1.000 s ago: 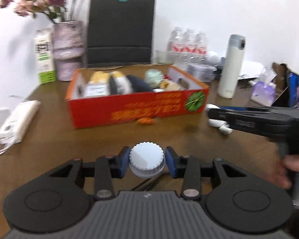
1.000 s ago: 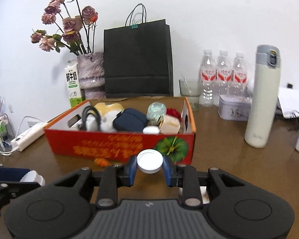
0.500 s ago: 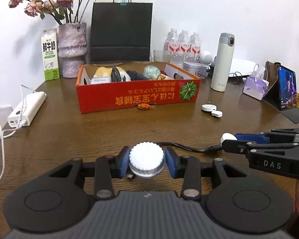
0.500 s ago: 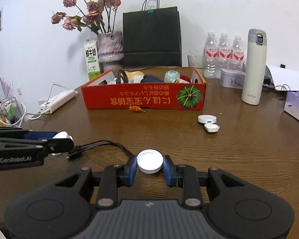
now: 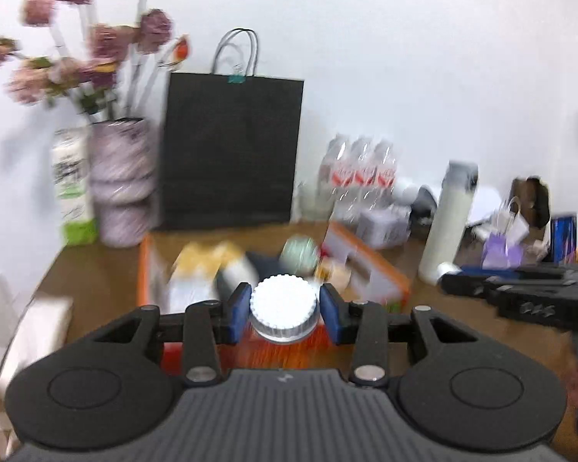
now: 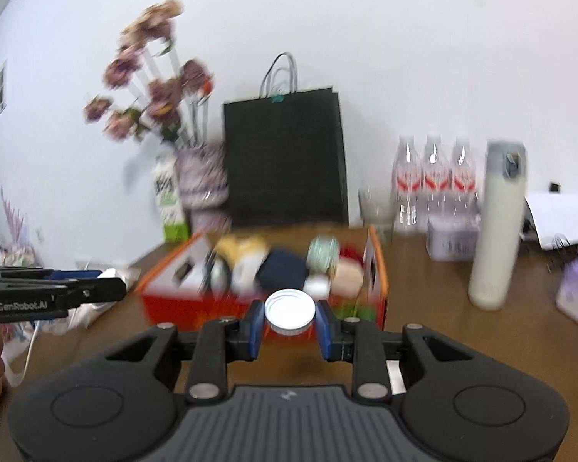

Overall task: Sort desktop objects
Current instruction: 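Carry the ridged cap into the carton with left while right drops the flat lid in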

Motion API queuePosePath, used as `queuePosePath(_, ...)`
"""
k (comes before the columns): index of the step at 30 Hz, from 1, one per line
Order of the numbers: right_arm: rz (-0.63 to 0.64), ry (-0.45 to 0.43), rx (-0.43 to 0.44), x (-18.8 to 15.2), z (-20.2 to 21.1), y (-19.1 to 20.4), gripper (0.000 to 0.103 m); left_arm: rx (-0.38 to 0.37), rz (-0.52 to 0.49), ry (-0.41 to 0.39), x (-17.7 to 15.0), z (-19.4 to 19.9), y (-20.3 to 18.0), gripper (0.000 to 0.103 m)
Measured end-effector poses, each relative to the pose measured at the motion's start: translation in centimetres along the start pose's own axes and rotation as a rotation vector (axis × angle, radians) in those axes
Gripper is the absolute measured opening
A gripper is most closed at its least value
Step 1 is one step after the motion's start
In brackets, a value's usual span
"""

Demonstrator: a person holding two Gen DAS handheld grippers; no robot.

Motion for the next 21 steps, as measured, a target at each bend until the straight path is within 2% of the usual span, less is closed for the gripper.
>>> queuePosePath(3,-0.062,0.112,-0.023,3.4,-6.5,-3.1,0.027,-0.045,0.016,0.133,2.6,-7.4,-0.8,0.040)
queuePosePath(5,-0.083,0.205,-0.050,4.0,-10.9,-4.8,0.027,-0.051,0.028,0.276,2.0,-12.6,-1.2,0.040)
queuePosePath(7,-0.137,0.290,-0.042,3.4,-14.5,-5.8,0.028,-0.017,0.003,0.344,0.7,-15.3,-1.4,0.040)
queuePosePath(8,-0.129,0.330,-0.051,2.8,-16.1,-6.0,0.030,0.000,-0.007,0.349,0.1,-15.7,-1.5,0.042)
queuePosePath(9,-0.120,0.360,-0.062,2.3,-17.0,-6.1,0.034,0.015,0.005,0.325,-0.3,-15.7,-1.2,0.055)
queuePosePath(10,-0.121,0.377,-0.071,1.8,-17.7,-6.2,0.044,0.024,0.025,0.294,-0.5,-15.2,-0.9,0.073)
queuePosePath(12,-0.134,0.355,-0.032,1.4,-17.8,-6.0,0.047,0.044,0.061,0.238,-0.4,-13.6,-0.1,0.087)
queuePosePath(15,-0.165,0.292,-0.015,1.2,-15.5,-5.6,0.051,0.097,0.099,0.155,-0.2,-9.4,0.6,0.098)
queuePosePath(16,-0.153,0.260,-0.021,1.0,-13.9,-5.3,0.057,0.102,0.111,0.118,-0.4,-7.5,0.6,0.103)
queuePosePath(17,-0.141,0.235,-0.029,0.7,-12.7,-5.2,0.063,0.117,0.137,0.076,-0.9,-5.3,0.7,0.103)
queuePosePath(18,-0.125,0.213,-0.037,0.1,-11.1,-4.9,0.065,0.129,0.161,0.049,-1.5,-3.5,0.8,0.103)
queuePosePath(21,-0.088,0.174,-0.045,-2.1,-6.8,-3.7,0.068,0.111,0.200,0.027,-4.1,1.3,0.7,0.103)
Point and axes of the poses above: each gripper's, at about its wrist camera, not at the fingertips, and z roughly against the way its jaws point, y to its left, x to its top, the point moved 6 cm from there along -z, roughly the way its jaws point, and after that the axes turned 6 degrees about x, right-handed, at the moved point
